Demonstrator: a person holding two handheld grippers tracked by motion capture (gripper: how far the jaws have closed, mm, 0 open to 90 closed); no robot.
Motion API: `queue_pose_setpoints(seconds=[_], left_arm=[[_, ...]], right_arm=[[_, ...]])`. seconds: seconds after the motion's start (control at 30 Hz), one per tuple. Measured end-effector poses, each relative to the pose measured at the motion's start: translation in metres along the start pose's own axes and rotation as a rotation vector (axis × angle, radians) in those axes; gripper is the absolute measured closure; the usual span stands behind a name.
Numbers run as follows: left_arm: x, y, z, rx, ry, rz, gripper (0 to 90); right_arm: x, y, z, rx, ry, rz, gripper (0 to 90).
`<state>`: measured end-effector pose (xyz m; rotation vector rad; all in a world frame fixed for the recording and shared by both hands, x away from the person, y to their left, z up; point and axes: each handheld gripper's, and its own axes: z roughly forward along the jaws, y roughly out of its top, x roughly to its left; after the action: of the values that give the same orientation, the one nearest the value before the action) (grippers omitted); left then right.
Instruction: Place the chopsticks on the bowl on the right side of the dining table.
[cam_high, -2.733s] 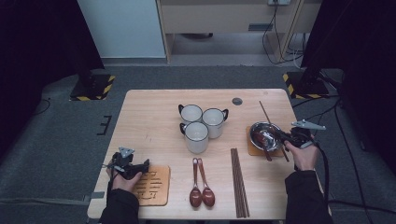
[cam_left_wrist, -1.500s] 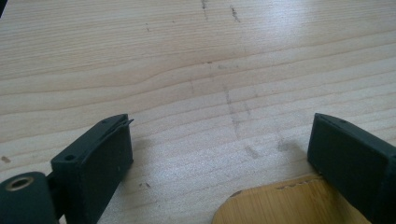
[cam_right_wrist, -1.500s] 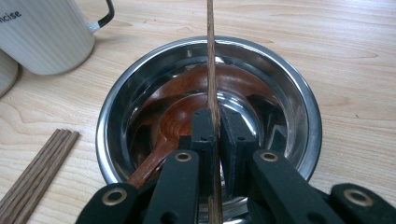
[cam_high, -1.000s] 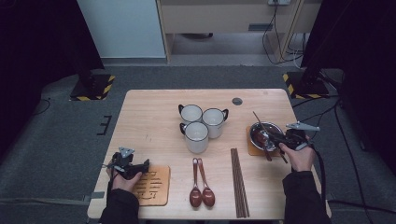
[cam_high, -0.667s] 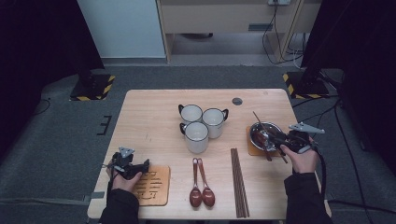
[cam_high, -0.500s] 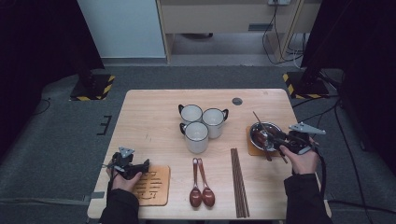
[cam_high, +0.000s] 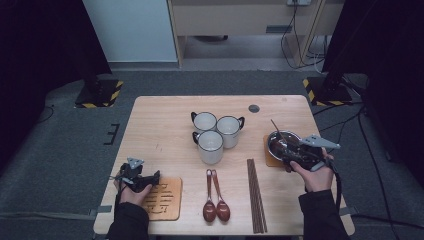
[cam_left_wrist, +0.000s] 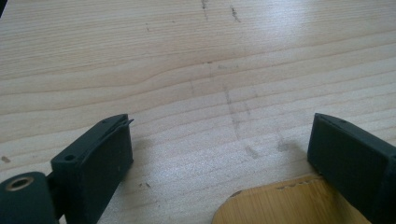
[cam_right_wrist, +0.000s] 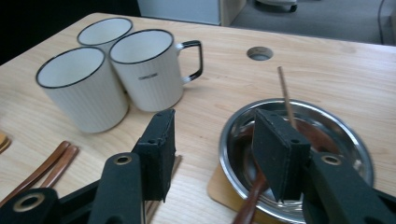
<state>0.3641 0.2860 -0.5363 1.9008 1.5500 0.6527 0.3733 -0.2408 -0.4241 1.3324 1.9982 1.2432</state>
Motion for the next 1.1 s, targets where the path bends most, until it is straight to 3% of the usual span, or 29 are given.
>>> queue_pose_setpoints(seconds=[0.57, 1.1], left_arm=[[0.000, 0.000, 0.000, 0.000, 0.000, 0.000, 5.7], [0.000, 0.000, 0.000, 0.000, 0.000, 0.000, 5.7]], right_arm=[[0.027, -0.011, 0.010, 0.048, 0.023, -0.019, 48.8], [0.039, -0.031, 0.014, 0.092, 0.012, -0.041, 51.6]])
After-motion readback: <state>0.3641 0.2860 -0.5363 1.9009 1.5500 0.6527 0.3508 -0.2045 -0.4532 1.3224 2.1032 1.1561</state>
